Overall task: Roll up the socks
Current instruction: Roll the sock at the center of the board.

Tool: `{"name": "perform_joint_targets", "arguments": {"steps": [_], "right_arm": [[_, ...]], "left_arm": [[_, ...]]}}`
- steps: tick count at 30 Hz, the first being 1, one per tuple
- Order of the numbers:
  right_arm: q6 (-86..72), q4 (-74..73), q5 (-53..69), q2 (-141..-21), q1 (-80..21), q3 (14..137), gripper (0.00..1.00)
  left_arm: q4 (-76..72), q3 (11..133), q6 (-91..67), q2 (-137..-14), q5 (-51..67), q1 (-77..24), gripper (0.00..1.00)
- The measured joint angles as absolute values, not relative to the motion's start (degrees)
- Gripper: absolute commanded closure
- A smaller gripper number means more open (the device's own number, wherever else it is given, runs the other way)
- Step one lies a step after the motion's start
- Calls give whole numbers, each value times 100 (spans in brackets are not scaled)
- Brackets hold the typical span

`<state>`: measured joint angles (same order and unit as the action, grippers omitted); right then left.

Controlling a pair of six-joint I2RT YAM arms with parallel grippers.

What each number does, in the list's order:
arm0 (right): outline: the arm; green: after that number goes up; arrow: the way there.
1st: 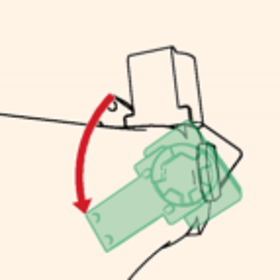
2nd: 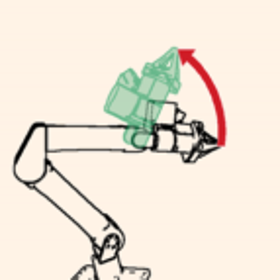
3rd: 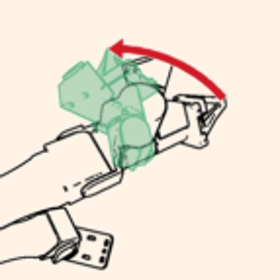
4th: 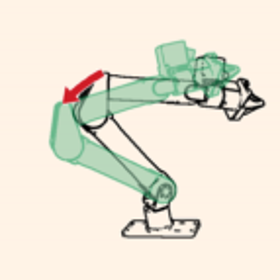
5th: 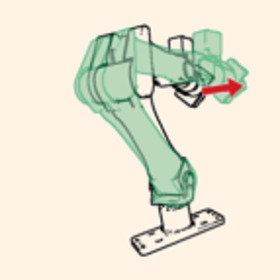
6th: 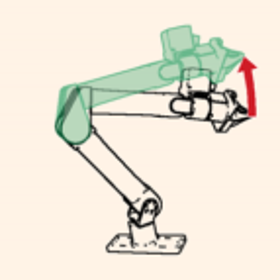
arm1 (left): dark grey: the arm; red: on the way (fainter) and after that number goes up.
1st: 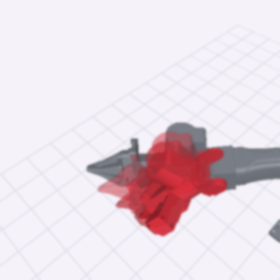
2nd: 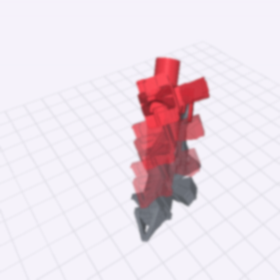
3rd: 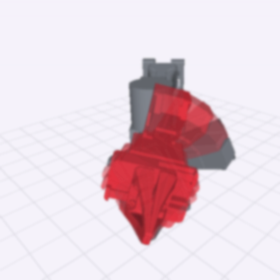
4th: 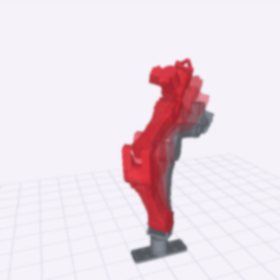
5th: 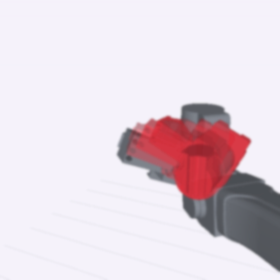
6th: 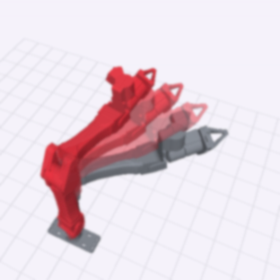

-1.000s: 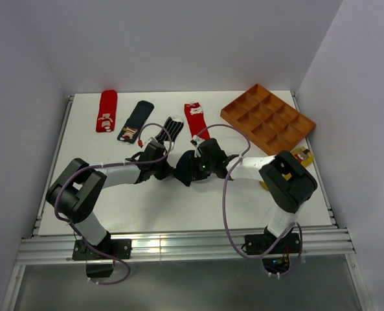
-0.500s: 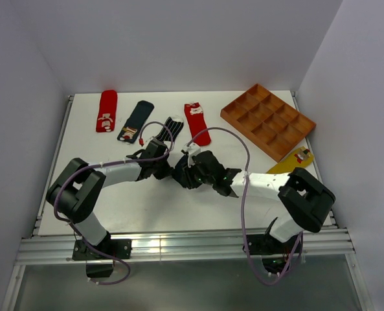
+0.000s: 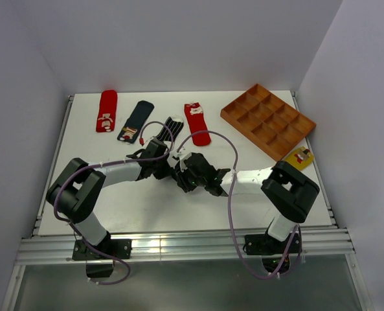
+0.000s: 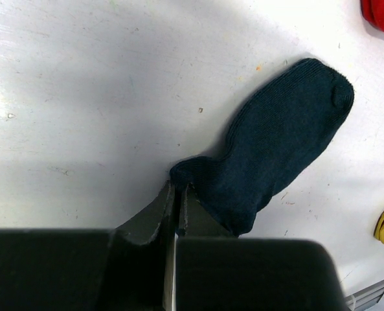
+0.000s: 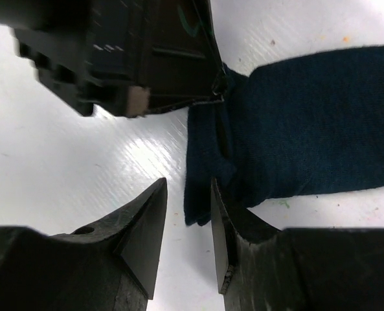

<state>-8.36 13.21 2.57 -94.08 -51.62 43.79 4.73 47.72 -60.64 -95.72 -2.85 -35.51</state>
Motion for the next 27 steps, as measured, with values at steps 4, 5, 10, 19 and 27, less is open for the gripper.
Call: {"name": "perform_joint_targets", "arguments": {"steps": [4, 5, 10, 19, 27], "right_arm": [[-775, 1278, 156, -9568, -5162, 4397, 57], [-766, 1262, 110, -9601, -5162, 4410, 57], [-760, 1155, -169, -9765, -5177, 4523, 57], [-777, 910, -436, -9931, -5199, 4762, 97], [-1044, 456, 231, -10001, -5026, 5043, 100]], "left_arm": [[493, 4783, -6053, -9572, -285, -3551, 99], [499, 4783, -6049, -9572, -285, -3551, 99], [508, 4792, -6001, -9574, -285, -3551, 99], [550, 4829, -5918, -9585, -285, -3551, 87], [687, 4703, -5970, -9332, -423, -3551, 49]]}}
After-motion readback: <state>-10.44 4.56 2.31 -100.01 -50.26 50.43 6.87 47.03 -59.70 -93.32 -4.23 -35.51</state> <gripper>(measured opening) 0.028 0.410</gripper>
